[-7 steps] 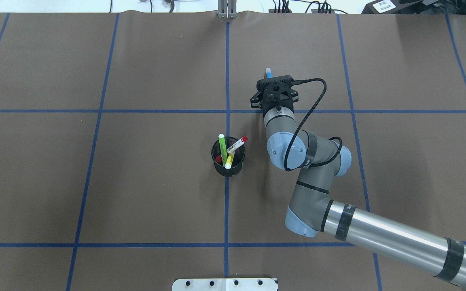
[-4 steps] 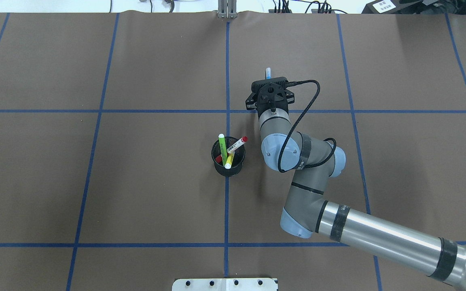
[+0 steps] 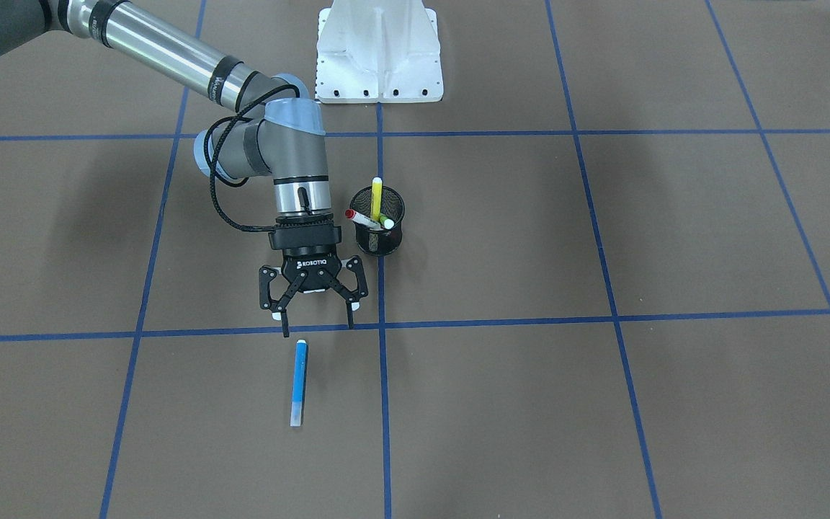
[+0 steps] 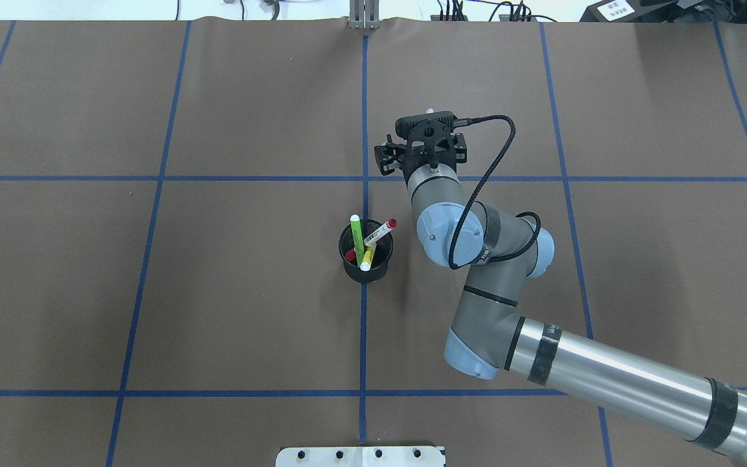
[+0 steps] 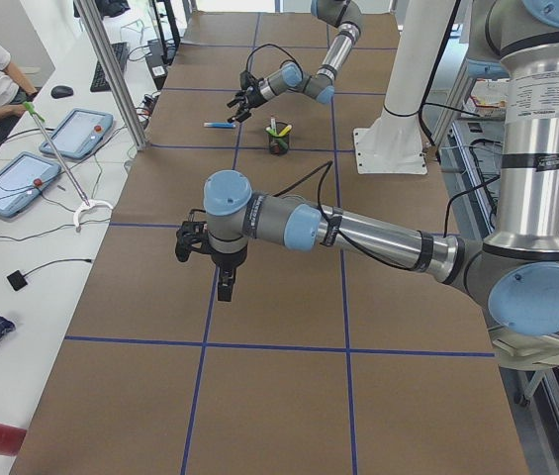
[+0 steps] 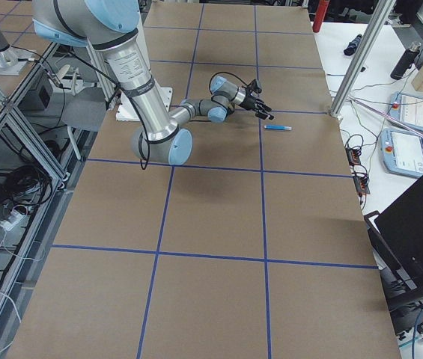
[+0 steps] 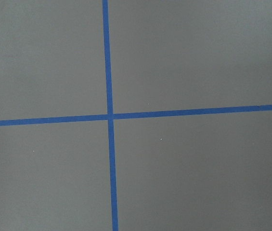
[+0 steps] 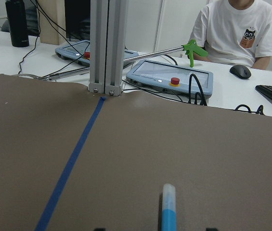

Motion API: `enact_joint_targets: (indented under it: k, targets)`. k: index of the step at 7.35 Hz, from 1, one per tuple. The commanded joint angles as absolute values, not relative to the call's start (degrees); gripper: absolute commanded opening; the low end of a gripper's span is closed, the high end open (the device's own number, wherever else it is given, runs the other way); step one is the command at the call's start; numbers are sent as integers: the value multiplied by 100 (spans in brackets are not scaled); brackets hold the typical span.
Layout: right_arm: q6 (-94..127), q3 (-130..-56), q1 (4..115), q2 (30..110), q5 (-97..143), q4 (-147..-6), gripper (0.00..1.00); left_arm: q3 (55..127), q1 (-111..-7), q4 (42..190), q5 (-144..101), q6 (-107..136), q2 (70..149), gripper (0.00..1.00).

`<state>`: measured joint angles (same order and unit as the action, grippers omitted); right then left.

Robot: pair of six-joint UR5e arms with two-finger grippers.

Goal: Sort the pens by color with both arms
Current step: 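Lay the blue pen on the table farther from the robot, open right gripper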

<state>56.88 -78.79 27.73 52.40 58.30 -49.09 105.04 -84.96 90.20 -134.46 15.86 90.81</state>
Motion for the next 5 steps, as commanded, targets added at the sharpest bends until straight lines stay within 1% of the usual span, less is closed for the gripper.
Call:
enact_joint_targets:
  k: [1,3,4,5]
  targets:
    - [5686,-8934,3301,5919,7086,-4966,99,10765,-7774,8983,-13378,3252,9682,100]
    - [5695,-9595,4092,6711,8581,-5088,99,10863,-7175,8939,-13359,4713,10350,100]
    - [5687,-9789,4461,7028,9353,-5245,99,10855,-6693,8834,-13342,5633,10858,100]
    - [5643,-9895,5065,7475,10535,-5256,99,10854,-6184,8494,-13046,6417,11429,100]
